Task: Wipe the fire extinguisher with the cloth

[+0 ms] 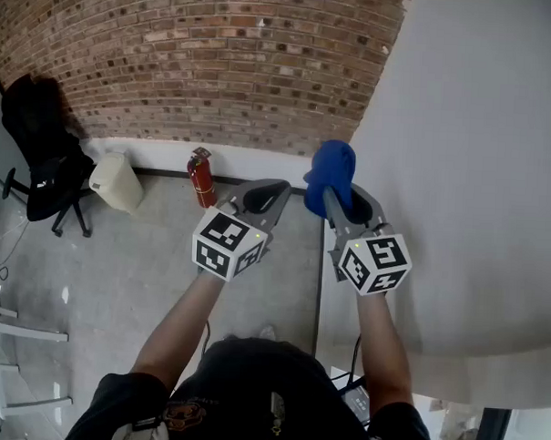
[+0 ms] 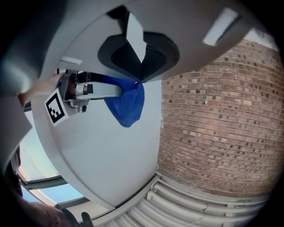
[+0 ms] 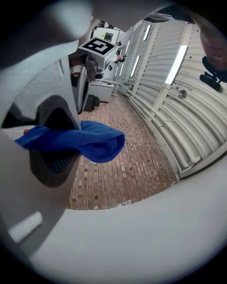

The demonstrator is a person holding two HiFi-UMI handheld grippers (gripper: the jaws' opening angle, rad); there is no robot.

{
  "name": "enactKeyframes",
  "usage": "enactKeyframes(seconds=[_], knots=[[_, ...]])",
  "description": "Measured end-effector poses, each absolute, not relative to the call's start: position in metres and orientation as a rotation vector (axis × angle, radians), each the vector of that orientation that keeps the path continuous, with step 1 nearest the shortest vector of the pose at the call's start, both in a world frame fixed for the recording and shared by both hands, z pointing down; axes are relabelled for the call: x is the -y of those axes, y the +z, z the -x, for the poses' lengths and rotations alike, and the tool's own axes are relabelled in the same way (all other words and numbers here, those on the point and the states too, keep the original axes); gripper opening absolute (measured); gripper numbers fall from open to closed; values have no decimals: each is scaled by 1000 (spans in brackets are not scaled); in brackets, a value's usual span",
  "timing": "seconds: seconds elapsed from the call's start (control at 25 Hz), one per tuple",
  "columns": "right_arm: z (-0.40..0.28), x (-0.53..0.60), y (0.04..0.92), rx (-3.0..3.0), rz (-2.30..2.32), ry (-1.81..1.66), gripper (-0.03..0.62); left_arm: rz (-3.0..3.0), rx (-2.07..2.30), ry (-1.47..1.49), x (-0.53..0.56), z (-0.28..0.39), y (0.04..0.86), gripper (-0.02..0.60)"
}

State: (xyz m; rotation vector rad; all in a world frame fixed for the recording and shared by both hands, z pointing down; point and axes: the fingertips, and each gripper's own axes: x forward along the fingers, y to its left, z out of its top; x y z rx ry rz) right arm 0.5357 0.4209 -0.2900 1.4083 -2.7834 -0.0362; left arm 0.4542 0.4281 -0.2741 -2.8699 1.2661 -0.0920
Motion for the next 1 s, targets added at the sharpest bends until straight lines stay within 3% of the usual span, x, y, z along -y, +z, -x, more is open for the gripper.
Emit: enactKeyframes(seconds=[1.0], knots=[[-529,-383,-272,2790,-1388,13,84,2866,-1367,-174,-404,-437,-251,6]])
